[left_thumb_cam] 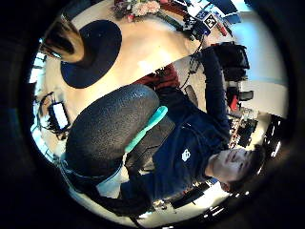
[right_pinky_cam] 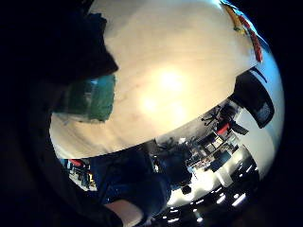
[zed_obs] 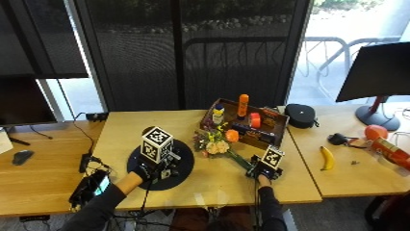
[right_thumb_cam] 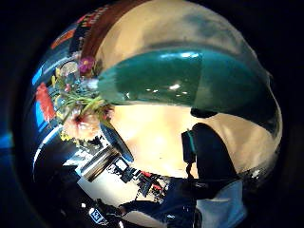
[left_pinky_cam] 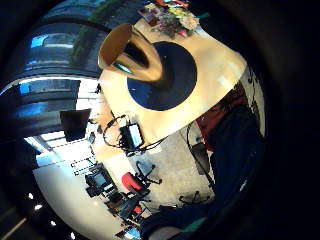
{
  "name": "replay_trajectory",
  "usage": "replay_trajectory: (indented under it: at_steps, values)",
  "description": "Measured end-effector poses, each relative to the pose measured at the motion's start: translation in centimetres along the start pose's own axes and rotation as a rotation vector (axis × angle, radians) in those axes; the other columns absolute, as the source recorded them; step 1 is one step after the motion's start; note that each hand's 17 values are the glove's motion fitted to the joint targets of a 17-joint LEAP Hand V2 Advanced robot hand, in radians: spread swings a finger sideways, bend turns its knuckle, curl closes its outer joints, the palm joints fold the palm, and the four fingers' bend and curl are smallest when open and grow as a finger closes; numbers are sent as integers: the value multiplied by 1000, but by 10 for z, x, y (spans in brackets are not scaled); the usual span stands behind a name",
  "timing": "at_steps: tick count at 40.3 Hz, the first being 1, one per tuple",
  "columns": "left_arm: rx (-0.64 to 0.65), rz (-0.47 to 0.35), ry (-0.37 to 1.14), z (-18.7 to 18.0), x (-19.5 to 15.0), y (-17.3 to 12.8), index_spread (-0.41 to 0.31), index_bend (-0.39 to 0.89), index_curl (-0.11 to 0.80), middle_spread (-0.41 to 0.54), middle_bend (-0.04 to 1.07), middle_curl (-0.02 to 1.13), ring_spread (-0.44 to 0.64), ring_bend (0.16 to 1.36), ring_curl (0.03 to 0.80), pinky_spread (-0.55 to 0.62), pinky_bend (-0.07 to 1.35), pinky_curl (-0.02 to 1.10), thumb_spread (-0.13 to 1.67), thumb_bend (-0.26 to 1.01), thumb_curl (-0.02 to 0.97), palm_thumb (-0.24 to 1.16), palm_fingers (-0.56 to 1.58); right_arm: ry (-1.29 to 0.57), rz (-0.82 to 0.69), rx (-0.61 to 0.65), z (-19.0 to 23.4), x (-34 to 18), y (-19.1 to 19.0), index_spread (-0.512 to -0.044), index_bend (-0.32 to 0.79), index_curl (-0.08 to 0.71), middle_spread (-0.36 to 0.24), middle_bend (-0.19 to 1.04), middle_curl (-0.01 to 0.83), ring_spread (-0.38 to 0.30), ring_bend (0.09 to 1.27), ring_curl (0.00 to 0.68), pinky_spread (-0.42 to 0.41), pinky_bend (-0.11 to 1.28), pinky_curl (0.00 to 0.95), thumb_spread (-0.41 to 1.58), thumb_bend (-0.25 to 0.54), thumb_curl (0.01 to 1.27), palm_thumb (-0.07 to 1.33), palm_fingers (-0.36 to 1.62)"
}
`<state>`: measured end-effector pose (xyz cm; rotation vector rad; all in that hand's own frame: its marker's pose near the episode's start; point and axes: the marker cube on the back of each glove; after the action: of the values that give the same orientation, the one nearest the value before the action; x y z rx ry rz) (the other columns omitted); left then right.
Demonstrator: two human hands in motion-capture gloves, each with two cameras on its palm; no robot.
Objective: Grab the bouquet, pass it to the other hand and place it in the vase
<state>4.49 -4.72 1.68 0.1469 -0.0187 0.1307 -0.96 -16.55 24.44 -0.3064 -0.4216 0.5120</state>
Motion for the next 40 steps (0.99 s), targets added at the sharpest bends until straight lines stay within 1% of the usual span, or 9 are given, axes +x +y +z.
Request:
replay_trajectory:
  at_steps: [4, 6, 12, 16, 21, 24, 29, 35, 40]
  values:
    - [-8, 0, 1, 2, 0, 0, 7, 123, 211, 210, 196, 367, 248, 629, 298, 288, 516, 353, 1085, -21, 265, 21, 101, 42, 16, 31, 7, 2, -6, -173, 83, 190, -67, 232, 430, -116, 554, 379, 137, 546, 371, 1044, 4, 398, 772, 419]
    - [-14, -2, 2, 2, 1, 0, 7, 127, 214, 210, 196, 368, 249, 625, 296, 288, 516, 353, 1085, -21, 266, 21, 100, 67, 42, 70, 8, 3, -8, -176, 76, 184, -80, 299, 450, -132, 554, 380, 114, 510, 365, 1049, 29, 417, 831, 444]
    - [-13, 15, -2, 1, 7, -4, 7, 125, 219, 210, 195, 370, 251, 623, 295, 287, 515, 354, 1086, -21, 267, 20, 101, 130, 78, 91, 10, -6, -1, -243, 150, 204, -136, 325, 458, -201, 602, 379, -90, 502, 337, 1054, 81, 452, 975, 780]
    - [-16, 32, -9, 2, 12, -6, 7, 130, 223, 210, 193, 370, 252, 621, 295, 287, 513, 354, 1086, -21, 267, 20, 103, 122, 50, 134, 10, -14, -4, -249, 263, 269, -158, 330, 474, -224, 592, 393, -200, 445, 332, 972, 72, 483, 1022, 1019]
    - [-29, 37, -26, 4, 15, -6, 4, 128, 227, 210, 192, 370, 252, 621, 294, 287, 511, 354, 1086, -21, 268, 20, 104, 73, 76, 179, 7, -8, -11, -247, 286, 330, -174, 318, 495, -236, 568, 424, -280, 433, 355, 837, 46, 527, 1059, 1139]
    - [-43, 33, -35, 6, 15, -6, 2, 127, 229, 211, 192, 370, 252, 620, 294, 287, 511, 354, 1086, -21, 269, 20, 104, 19, 76, 193, 9, -3, -14, -245, 288, 358, -185, 322, 509, -238, 556, 435, -293, 441, 368, 799, 42, 547, 1087, 1177]
    - [-54, 33, -21, 7, 15, -10, 0, 132, 234, 210, 190, 369, 253, 617, 293, 287, 508, 354, 1087, -21, 271, 14, 107, -103, 64, 298, 19, 1, -14, -244, 336, 405, -198, 345, 532, -234, 585, 460, -282, 444, 388, 905, 84, 538, 1164, 1272]
    - [-79, 57, 26, 14, 13, -21, 0, 140, 243, 210, 187, 367, 255, 613, 292, 287, 503, 353, 1084, -22, 269, 6, 112, -332, -67, 448, 15, -7, -18, -241, 363, 450, -206, 397, 566, -238, 608, 486, -275, 509, 424, 910, 46, 520, 1155, 1324]
    - [-97, 44, 92, 16, 8, -27, -1, 137, 247, 210, 187, 365, 257, 611, 292, 287, 501, 354, 1061, -44, 261, -36, 113, -454, -93, 459, 4, -12, -7, -238, 389, 482, -212, 428, 590, -235, 631, 507, -267, 538, 445, 907, 22, 509, 1160, 1306]
